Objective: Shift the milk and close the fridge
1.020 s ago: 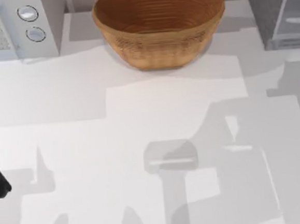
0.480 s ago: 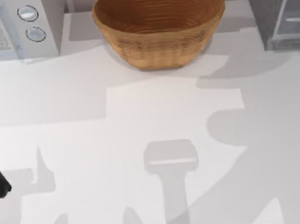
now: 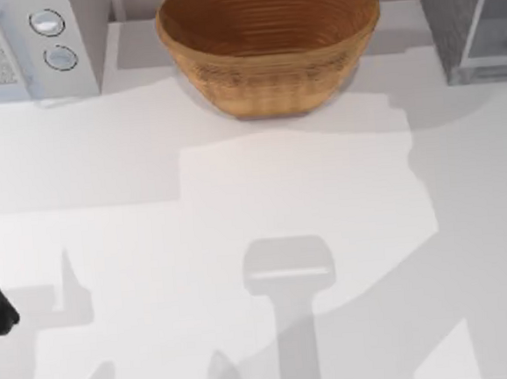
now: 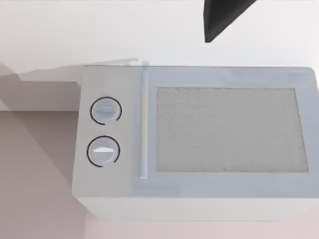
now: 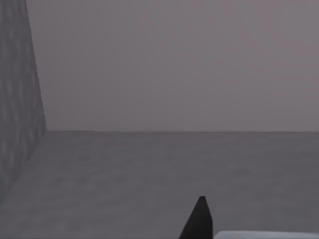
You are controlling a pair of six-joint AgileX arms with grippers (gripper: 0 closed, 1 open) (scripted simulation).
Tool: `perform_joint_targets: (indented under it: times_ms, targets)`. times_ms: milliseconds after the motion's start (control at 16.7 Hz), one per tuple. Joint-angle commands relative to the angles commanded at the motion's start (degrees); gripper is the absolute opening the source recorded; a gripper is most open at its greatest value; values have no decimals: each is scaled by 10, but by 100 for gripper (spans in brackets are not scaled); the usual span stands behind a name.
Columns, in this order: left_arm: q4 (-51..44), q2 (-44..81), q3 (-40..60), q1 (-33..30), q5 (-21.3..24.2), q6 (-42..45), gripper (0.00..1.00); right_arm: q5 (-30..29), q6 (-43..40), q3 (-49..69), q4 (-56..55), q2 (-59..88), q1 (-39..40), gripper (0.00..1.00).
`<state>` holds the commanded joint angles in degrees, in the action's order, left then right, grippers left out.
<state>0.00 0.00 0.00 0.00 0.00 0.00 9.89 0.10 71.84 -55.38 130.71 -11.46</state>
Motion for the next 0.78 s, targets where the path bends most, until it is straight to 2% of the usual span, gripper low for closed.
perform_joint_targets:
  times_ms: [540,780]
  targets:
    - [0,0,0,0,0,0,100,0,0,0,0,0,0,0]
    - [0,0,0,0,0,0,100,0,0,0,0,0,0,30]
